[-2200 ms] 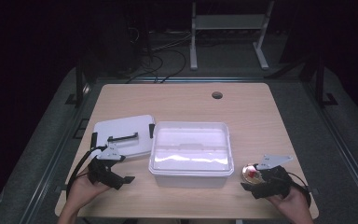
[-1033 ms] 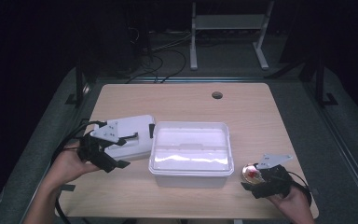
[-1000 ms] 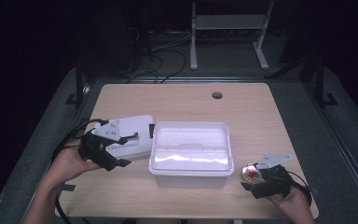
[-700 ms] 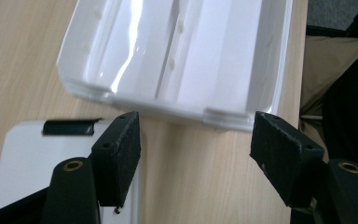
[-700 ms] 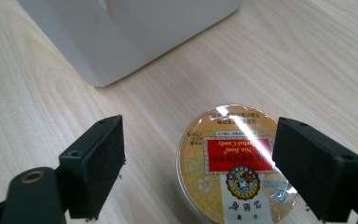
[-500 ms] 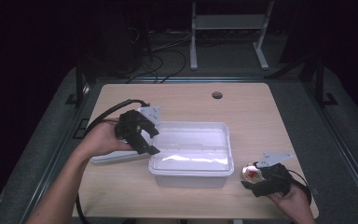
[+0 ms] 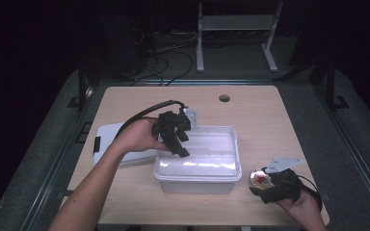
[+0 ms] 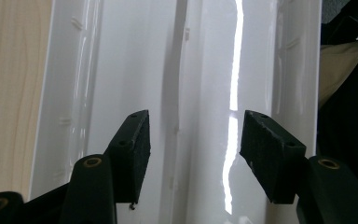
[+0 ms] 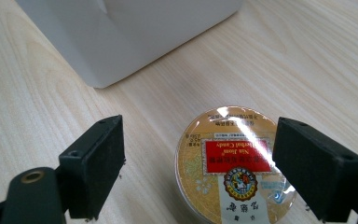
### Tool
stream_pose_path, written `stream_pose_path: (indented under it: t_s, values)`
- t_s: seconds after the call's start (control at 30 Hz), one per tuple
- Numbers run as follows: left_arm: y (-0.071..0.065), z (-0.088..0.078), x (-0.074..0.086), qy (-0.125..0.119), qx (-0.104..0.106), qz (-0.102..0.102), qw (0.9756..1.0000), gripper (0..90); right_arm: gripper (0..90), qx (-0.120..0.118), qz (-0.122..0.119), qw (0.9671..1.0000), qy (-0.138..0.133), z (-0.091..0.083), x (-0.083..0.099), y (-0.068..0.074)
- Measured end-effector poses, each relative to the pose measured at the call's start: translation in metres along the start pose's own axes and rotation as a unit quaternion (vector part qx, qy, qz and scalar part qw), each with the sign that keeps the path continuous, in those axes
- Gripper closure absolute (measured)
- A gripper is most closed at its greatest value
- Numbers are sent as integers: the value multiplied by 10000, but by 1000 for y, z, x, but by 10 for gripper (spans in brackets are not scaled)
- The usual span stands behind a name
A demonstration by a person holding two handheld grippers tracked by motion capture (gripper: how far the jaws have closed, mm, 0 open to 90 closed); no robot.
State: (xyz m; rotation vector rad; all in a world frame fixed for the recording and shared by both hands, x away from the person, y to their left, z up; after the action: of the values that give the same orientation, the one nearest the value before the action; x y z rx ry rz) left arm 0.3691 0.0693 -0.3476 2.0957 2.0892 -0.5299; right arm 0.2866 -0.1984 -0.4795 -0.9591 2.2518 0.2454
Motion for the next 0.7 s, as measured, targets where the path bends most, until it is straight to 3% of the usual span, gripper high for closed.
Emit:
stream_pose_path:
  t_s: [0.13, 0.47, 0.7]
  values:
    - [4, 9, -9, 205, 85, 26, 9997, 455, 162, 0, -14, 10000, 6, 0, 0, 0]
    - [14, 27, -20, 380, 238, -53, 9990, 564, 162, 11, -7, 10000, -2, -2, 1, 0]
    - [16, 36, -21, 553, 341, 3, 9979, 737, 162, 50, -37, 10000, -27, -3, 0, 0]
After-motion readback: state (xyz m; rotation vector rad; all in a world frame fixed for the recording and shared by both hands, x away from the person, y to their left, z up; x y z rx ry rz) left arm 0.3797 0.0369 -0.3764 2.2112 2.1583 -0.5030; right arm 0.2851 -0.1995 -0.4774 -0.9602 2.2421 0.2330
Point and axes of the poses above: each handheld gripper's, and its own axes: z roughly forward along the jaws, x roughly out of its underside, y roughly to its left, the point moved 6 cm from there along z, roughly forward along the jaws, and after that the axes turned 6 degrees about x, right-handed, at the moved point
